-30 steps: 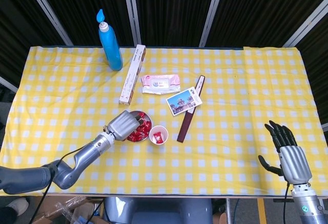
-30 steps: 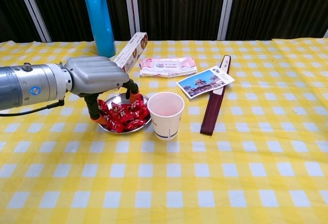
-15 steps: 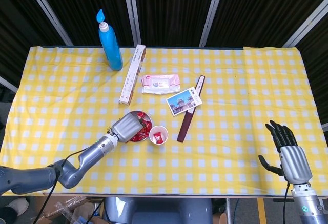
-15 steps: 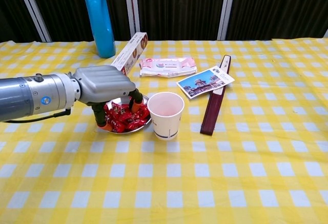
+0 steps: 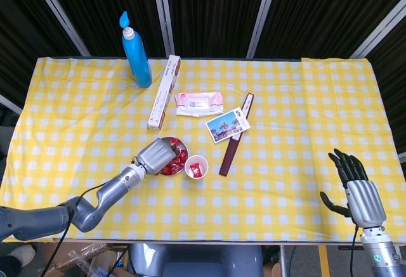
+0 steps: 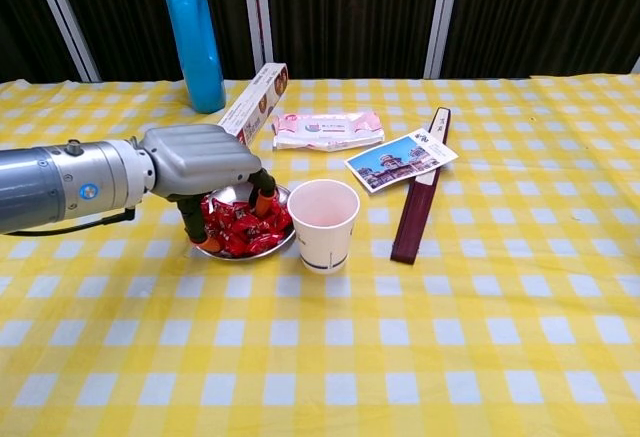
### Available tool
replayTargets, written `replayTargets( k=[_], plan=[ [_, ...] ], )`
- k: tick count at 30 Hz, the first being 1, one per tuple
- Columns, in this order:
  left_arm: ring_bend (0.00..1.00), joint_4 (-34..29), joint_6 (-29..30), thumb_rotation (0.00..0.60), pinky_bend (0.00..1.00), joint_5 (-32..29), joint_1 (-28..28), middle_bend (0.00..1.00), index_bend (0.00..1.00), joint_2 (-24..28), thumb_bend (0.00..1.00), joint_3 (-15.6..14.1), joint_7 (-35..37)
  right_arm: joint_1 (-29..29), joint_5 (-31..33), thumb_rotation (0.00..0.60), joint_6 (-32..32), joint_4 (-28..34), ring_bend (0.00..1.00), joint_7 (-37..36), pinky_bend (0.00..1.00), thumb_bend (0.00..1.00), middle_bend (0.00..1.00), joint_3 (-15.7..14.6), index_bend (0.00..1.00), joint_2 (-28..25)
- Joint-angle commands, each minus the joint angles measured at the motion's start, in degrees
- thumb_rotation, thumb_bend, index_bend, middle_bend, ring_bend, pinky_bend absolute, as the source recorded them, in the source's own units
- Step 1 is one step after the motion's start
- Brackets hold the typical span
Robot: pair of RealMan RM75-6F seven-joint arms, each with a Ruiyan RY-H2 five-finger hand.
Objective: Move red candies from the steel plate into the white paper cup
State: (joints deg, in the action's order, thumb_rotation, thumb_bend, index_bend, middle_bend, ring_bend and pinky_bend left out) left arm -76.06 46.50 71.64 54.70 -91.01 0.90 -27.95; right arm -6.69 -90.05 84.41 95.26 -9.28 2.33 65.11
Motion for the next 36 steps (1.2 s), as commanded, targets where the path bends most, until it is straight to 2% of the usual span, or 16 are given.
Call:
replayTargets(
  k=[1,12,24,30,36],
  plan=[
    [0.85,0.1,0.0,0.6,0.92,-0.1,-0.2,0.35,0.38,0.1,0.2,0.1,0.1,0.0,0.0,0.6,-0.1,0.1,0.0,0.1,0.0,0.39,0.0,0.0,0.0,0.0],
    [0.85,0.5,0.9,0.6,0.92,-1.5,-1.5,0.33,0.36,-0.4,0.2,0.8,-1.0,0.0,0.0,0.6,-0.2,0.2,0.0,-0.1,0.0,0.39,0.0,-0.1,0.0,-0.1],
    [0.85,0.7,0.7,0.6,0.92,-3.8,-2.1,0.36,0.37,-1.6,0.21,1.5,-3.2,0.0,-0.4,0.6,-0.2,0.2,0.0,-0.2,0.0,0.39,0.0,-0.2,0.0,-0.2],
    [0.85,1.0,-0.1,0.6,0.92,-4.6,-1.7,0.4,0.43,-2.3,0.28,1.8,-4.2,0.0,-0.3,0.6,-0.2,0.3,0.0,-0.4,0.0,0.39,0.0,-0.2,0.0,-0.2],
    [0.85,1.5,-0.8,0.6,0.93,-5.6,-1.6,0.49,0.51,-2.8,0.42,1.8,-5.0,0.0,-0.3,0.6,-0.3,0.4,0.0,-0.6,0.0,0.39,0.0,-0.2,0.0,-0.3]
  ],
)
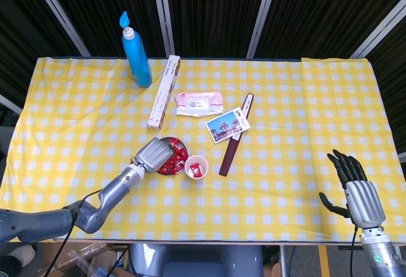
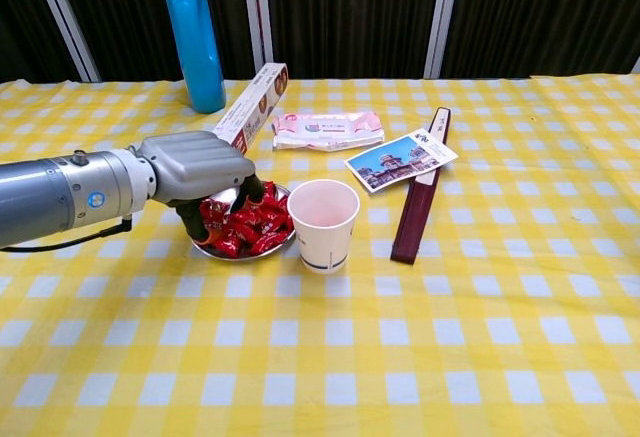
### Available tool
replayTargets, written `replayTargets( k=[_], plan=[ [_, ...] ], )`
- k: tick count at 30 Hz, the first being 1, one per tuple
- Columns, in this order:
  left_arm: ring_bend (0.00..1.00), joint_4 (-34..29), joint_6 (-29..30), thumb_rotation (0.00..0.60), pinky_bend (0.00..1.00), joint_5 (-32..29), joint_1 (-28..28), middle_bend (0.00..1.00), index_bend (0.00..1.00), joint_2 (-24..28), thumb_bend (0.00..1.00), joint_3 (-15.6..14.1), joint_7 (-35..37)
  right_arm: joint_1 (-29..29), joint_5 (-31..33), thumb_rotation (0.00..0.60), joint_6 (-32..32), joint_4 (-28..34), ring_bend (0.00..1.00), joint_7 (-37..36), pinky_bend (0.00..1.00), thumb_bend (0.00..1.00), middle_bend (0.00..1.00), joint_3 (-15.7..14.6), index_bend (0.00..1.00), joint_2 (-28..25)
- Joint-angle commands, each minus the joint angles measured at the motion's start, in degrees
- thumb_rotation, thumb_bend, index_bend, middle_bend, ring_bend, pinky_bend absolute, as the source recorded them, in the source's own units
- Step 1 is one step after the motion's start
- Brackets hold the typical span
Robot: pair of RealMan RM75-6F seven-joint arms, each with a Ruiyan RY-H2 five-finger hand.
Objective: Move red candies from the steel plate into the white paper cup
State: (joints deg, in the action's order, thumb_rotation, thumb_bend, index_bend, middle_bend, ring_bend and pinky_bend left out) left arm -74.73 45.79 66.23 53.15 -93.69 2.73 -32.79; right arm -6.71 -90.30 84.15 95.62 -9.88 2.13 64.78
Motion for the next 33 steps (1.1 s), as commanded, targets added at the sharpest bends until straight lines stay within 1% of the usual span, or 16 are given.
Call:
replayTargets(
  k=[1,5,11,18,22,25,33],
  plan=[
    [0.85,0.3,-0.2,0.6,0.93,-0.3,0.0,0.5,0.52,-0.3,0.44,-0.1,-0.3,0.0,0.0,0.6,0.0,0.0,0.0,0.0,0.0,0.39,0.0,0.0,0.0,0.0],
    [0.86,0.6,-0.1,0.6,0.93,-0.4,-0.2,0.52,0.53,-0.6,0.49,-0.2,-0.5,0.0,0.0,0.6,0.0,0.0,0.0,0.0,0.0,0.39,0.0,0.0,0.0,0.0],
    [0.86,0.4,0.4,0.6,0.94,-0.4,-0.3,0.56,0.55,-0.1,0.51,0.0,-0.5,0.0,0.0,0.6,0.0,0.1,0.0,0.0,0.0,0.39,0.0,0.0,0.0,0.0],
    [0.86,-0.7,1.6,0.6,0.94,0.2,-0.7,0.57,0.55,1.3,0.51,0.6,0.1,0.0,0.0,0.6,0.0,0.1,0.0,0.0,0.0,0.39,0.0,0.0,0.0,0.0],
    [0.86,-1.9,2.4,0.6,0.94,0.4,-0.8,0.57,0.55,2.4,0.51,1.2,0.4,0.1,0.0,0.6,0.1,0.1,0.0,0.1,0.0,0.39,0.0,0.0,0.0,0.0],
    [0.86,-4.1,3.7,0.6,0.94,1.0,-0.8,0.57,0.55,4.5,0.51,2.2,0.4,0.0,0.0,0.6,0.0,0.1,0.0,0.1,0.0,0.39,0.0,0.0,0.0,0.0],
    [0.86,-7.5,4.1,0.6,0.94,0.3,-0.3,0.57,0.55,7.1,0.51,3.4,-0.8,0.0,0.0,0.6,0.1,0.0,0.0,0.2,0.0,0.39,0.0,0.0,0.0,0.1]
  ],
)
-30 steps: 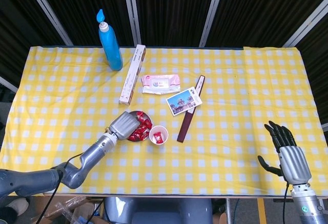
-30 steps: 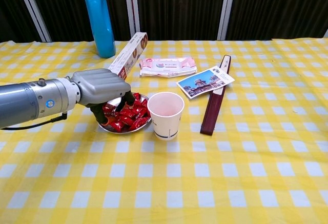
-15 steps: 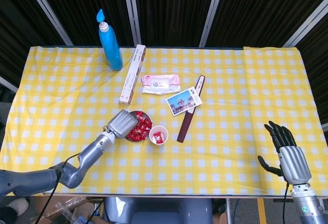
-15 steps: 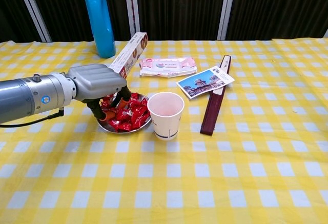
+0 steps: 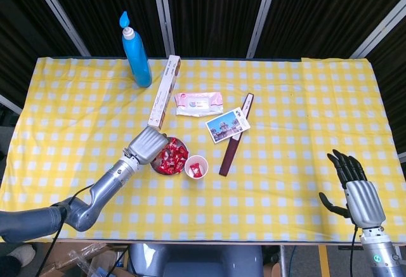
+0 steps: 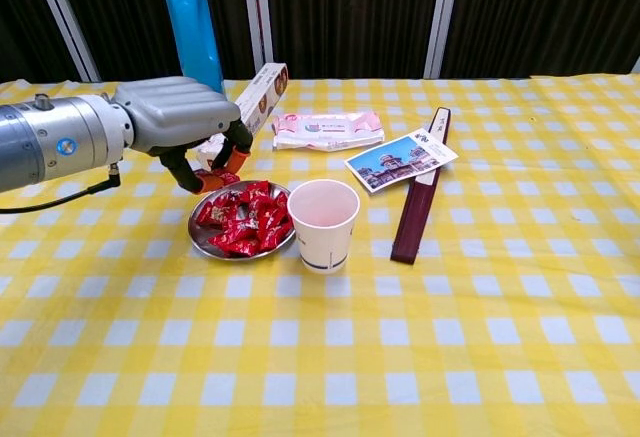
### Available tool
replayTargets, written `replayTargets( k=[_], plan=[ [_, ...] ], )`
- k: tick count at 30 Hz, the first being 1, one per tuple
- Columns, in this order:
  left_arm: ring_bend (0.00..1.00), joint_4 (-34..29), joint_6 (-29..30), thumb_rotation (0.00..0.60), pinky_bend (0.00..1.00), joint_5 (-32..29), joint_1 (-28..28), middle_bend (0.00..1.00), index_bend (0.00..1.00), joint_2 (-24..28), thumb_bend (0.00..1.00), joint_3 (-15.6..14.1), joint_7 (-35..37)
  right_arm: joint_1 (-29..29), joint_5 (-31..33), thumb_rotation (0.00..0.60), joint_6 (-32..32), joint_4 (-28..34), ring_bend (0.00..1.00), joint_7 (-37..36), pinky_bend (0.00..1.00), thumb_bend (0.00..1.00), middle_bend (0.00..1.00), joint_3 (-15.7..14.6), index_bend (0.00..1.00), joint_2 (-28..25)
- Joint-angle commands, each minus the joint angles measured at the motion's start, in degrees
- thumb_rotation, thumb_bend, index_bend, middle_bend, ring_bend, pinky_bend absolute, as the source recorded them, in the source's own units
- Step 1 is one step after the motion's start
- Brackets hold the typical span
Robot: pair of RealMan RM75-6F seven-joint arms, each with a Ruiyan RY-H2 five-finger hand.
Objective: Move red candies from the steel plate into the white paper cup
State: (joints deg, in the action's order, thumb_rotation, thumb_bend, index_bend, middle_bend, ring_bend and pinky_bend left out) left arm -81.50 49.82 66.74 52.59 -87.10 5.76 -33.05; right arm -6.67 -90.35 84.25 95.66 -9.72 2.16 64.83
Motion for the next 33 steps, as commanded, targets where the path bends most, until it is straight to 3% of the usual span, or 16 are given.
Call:
replayTargets(
  k=[1,10,16,33],
  plan=[
    [0.86,-1.3,0.2,0.6,0.94,-0.3,0.5,0.57,0.55,0.7,0.51,0.6,-0.8,0.0,0.0,0.6,0.0,0.0,0.0,0.0,0.0,0.39,0.0,0.0,0.0,0.0],
    [0.86,-6.1,0.7,0.6,0.94,-1.4,2.9,0.57,0.55,1.7,0.51,3.4,-2.9,0.0,0.0,0.6,0.0,0.1,0.0,-0.2,0.0,0.39,0.0,0.0,0.0,-0.1],
    [0.86,-7.8,1.1,0.6,0.94,-2.5,4.9,0.57,0.55,-0.8,0.51,5.3,-3.6,0.0,0.1,0.6,0.0,0.0,0.0,-0.3,0.0,0.39,0.0,0.1,0.0,-0.2],
    [0.86,-6.1,0.7,0.6,0.94,-5.3,8.5,0.57,0.55,-8.9,0.49,4.4,-7.1,0.1,0.3,0.6,0.4,0.2,0.0,-0.5,0.0,0.39,0.0,0.4,0.0,-0.2]
  ],
)
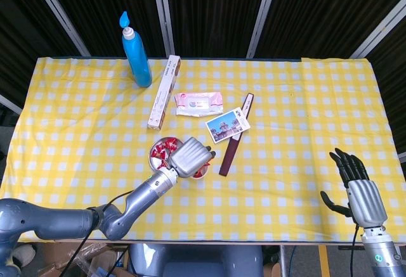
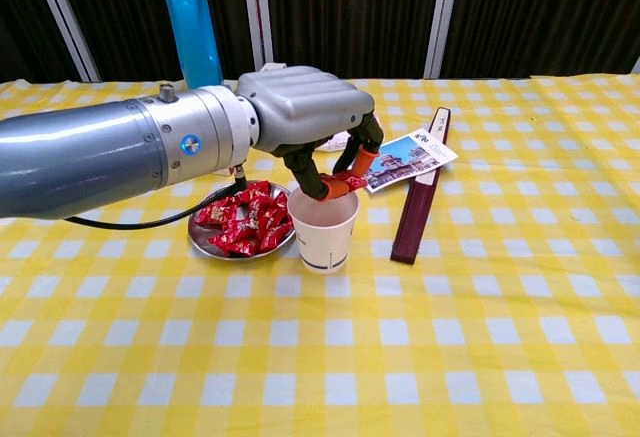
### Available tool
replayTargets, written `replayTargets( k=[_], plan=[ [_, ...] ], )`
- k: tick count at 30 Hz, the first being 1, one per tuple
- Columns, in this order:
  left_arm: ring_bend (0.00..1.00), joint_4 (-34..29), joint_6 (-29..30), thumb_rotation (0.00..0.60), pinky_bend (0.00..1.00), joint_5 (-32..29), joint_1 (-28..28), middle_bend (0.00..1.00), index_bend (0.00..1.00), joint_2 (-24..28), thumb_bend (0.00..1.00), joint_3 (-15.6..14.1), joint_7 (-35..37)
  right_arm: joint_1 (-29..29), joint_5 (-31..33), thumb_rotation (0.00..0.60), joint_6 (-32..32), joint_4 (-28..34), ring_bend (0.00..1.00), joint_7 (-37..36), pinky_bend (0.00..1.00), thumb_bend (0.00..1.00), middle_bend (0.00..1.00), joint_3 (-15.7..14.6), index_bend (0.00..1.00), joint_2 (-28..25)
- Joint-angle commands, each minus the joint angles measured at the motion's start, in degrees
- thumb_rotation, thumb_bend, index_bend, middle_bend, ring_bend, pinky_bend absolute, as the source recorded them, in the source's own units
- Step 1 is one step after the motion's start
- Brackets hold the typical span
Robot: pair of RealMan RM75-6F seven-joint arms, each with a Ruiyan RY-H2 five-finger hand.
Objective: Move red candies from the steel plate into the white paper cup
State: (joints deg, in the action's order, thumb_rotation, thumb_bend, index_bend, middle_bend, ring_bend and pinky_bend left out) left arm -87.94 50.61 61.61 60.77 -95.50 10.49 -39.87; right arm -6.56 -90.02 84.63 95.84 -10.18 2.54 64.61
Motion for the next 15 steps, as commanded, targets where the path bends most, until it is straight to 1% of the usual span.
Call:
replayTargets(
  k=[1,9,13,15],
  plan=[
    [0.86,0.4,-0.1,0.6,0.94,-0.2,0.4,0.56,0.55,-0.7,0.48,-0.3,-0.3,0.0,0.0,0.6,0.0,0.0,0.0,-0.1,0.0,0.39,0.0,0.0,0.0,0.0],
    [0.86,0.5,0.1,0.6,0.94,-0.7,0.4,0.56,0.53,-0.5,0.38,-1.2,-0.2,0.0,-0.3,0.6,0.2,0.0,0.0,-0.3,0.0,0.39,0.0,0.0,0.0,-0.1],
    [0.86,0.0,0.1,0.6,0.94,-0.6,0.3,0.53,0.45,0.2,0.32,-1.4,0.3,0.0,-0.4,0.6,0.3,0.0,0.0,-0.2,0.0,0.39,0.0,0.0,0.0,0.0],
    [0.86,-0.2,0.3,0.6,0.94,-0.3,0.2,0.5,0.42,0.5,0.31,-1.4,0.8,0.1,-0.4,0.6,0.3,-0.1,0.0,-0.2,0.0,0.39,0.0,0.0,0.0,0.0]
  ],
)
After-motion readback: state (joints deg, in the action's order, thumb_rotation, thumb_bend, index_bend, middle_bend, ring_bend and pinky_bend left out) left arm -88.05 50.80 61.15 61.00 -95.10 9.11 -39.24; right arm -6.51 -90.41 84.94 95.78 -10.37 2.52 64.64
